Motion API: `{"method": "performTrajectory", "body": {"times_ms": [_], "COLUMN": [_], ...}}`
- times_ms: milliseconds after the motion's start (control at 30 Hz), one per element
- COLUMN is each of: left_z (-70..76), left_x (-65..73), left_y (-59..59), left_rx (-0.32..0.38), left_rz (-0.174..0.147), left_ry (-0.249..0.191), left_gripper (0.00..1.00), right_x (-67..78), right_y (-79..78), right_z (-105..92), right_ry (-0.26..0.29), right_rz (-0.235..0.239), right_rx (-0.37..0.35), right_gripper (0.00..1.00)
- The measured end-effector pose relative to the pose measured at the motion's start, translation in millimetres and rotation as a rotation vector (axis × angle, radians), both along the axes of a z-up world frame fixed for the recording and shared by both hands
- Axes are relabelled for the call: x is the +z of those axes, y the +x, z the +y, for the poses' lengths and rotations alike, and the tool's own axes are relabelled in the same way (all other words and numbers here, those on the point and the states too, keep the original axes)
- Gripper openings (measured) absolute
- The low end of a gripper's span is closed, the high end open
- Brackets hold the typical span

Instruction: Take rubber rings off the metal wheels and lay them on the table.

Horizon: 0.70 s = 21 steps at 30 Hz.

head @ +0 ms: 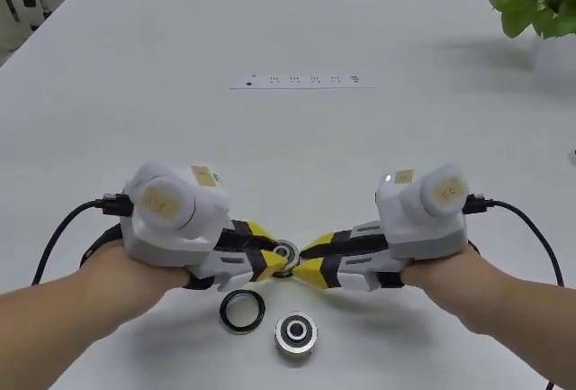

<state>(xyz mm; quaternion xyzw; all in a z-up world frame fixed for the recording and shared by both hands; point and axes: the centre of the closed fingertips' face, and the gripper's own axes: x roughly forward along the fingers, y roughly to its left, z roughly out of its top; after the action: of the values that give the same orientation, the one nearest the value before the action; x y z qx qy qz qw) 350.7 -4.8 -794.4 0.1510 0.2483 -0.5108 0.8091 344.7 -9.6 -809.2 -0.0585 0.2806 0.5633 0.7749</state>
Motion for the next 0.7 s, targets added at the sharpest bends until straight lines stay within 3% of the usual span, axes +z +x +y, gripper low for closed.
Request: {"method": "performTrajectory", "body": {"times_ms": [200, 500, 700], "left_z": [0.3, 0.0, -0.1], "left_x": [0.3, 0.4, 0.6], "left_y": [0.8, 1.9, 2.3], "left_rx": [0.021, 0.038, 0.034], "left_rz": [0.007, -0.003, -0.010], "left_ry": [-0.016, -0.010, 0.003], "left_gripper": [0.13, 0.13, 0.13], "right_x": [-1.5, -2.5, -2.9], "right_y": [1.8, 3.7, 7.2], "right_z": [-0.2, -2.2, -4.1], "right_ry": [-0.012, -0.015, 0.034], "right_rz": [-0.021, -0.011, 0.064], "right_rx": [0.004, -0.028, -0.095], "right_gripper": [0.11, 0.01, 0.00]}}
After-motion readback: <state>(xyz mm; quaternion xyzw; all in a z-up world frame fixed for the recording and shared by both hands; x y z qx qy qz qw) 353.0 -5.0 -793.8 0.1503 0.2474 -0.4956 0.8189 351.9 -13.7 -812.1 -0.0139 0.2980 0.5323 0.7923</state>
